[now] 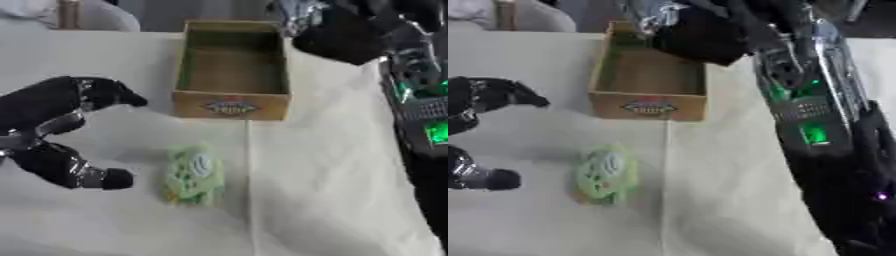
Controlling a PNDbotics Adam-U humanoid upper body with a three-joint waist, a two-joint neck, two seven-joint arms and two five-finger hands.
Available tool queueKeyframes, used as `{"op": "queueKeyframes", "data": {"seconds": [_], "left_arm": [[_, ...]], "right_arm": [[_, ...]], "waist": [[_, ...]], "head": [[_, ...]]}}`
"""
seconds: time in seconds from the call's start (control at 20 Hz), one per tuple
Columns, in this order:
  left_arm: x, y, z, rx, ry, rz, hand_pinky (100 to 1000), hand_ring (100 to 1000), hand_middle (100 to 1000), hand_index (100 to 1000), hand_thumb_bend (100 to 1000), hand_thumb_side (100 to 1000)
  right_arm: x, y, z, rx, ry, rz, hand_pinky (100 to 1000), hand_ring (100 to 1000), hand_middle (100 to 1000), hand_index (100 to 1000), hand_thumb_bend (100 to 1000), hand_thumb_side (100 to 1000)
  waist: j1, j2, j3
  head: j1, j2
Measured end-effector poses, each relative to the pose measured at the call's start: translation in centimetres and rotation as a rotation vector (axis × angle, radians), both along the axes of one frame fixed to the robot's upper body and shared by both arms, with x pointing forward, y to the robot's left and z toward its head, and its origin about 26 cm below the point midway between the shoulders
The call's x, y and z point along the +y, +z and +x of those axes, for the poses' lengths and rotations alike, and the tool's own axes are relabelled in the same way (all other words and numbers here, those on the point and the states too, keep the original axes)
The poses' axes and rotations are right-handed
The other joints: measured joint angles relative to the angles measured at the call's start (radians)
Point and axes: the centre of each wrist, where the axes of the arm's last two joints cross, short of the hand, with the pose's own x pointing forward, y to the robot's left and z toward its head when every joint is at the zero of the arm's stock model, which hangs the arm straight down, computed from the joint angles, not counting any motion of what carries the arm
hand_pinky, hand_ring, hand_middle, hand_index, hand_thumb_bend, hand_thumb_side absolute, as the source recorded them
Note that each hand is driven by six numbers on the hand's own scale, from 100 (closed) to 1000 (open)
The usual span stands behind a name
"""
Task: Pick up objects on the table and place them in the box.
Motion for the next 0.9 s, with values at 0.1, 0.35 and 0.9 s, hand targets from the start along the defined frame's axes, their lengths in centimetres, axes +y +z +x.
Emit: {"op": "queueKeyframes", "data": {"seconds": [0.1,0.35,0.9], "left_arm": [[0.5,-0.3,-0.1,0.009,0.016,-0.007,705,788,735,893,761,1000],[1.7,-1.1,-0.5,0.027,0.056,-0.026,693,781,729,892,736,1000],[4.1,-0.6,-0.8,-0.095,0.142,-0.308,641,731,676,896,174,1000]], "right_arm": [[1.1,-0.6,0.1,0.022,0.000,-0.064,851,867,798,906,100,1000],[3.4,-2.1,0.6,0.071,0.001,-0.187,856,874,807,912,100,1000],[4.5,-4.4,1.8,0.185,-0.004,-0.340,865,879,787,922,100,1000]], "waist": [[0.000,0.000,0.004],[-0.001,0.000,0.015],[-0.010,0.001,0.024]], "head": [[-0.001,-0.001],[-0.010,-0.004],[-0.001,-0.009]]}}
